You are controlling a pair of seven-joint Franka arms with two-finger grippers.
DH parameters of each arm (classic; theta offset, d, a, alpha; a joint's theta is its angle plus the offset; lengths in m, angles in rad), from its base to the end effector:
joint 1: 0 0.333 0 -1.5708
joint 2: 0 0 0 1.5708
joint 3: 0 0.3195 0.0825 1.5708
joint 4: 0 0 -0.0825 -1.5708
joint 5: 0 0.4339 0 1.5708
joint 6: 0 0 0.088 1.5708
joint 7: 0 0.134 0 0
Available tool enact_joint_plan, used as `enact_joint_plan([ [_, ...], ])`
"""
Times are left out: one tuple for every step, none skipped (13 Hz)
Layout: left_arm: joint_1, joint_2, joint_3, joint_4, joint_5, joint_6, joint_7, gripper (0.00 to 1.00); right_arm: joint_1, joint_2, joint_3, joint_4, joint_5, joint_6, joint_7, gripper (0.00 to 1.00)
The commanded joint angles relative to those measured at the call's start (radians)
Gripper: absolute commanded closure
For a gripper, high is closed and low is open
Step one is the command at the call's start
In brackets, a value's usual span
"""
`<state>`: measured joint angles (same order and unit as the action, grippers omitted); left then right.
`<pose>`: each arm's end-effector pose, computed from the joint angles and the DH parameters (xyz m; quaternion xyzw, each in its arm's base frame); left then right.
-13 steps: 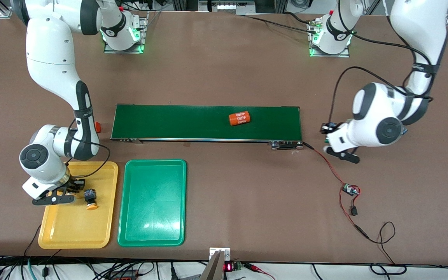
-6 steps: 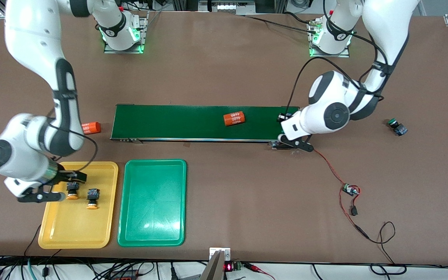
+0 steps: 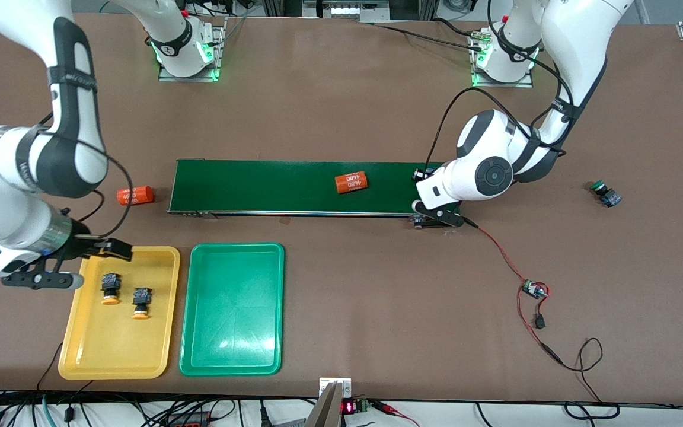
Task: Sort buttons by color to trays
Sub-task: 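Place the green button on the belt while the right gripper rises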
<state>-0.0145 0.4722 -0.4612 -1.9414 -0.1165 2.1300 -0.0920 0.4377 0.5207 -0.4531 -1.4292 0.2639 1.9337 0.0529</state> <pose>0.5506 -0.2947 0.1895 0.9714 -0.1418 -0.1563 0.1092 0.7476 0.0640 0.3797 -0.9984 0.0505 -0.0183 0.0152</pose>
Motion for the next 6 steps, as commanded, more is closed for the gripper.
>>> enact_joint_plan([
  [0.014, -0.042, -0.005, 0.007, -0.017, 0.002, -0.003, 0.00, 0.056, -0.039, -0.004, -0.031, 0.008, -0.010, 0.131, 0.00],
  [0.027, -0.075, -0.005, 0.010, -0.017, -0.002, -0.003, 0.00, 0.053, -0.039, -0.006, -0.031, 0.006, -0.010, 0.134, 0.00],
  [0.048, -0.113, -0.002, 0.012, -0.017, -0.033, 0.000, 0.00, 0.047, -0.037, -0.006, -0.031, 0.002, -0.010, 0.133, 0.00],
  [0.065, -0.145, 0.009, 0.031, -0.017, -0.083, 0.005, 0.00, 0.046, -0.037, -0.012, -0.031, -0.009, -0.010, 0.128, 0.00],
  [0.073, -0.168, 0.033, 0.054, -0.012, -0.144, 0.006, 0.00, 0.046, -0.041, -0.022, -0.031, -0.011, -0.013, 0.131, 0.00],
  [0.073, -0.187, 0.077, 0.074, 0.000, -0.209, 0.008, 0.00, 0.055, -0.045, -0.050, -0.031, -0.015, -0.033, 0.130, 0.00],
])
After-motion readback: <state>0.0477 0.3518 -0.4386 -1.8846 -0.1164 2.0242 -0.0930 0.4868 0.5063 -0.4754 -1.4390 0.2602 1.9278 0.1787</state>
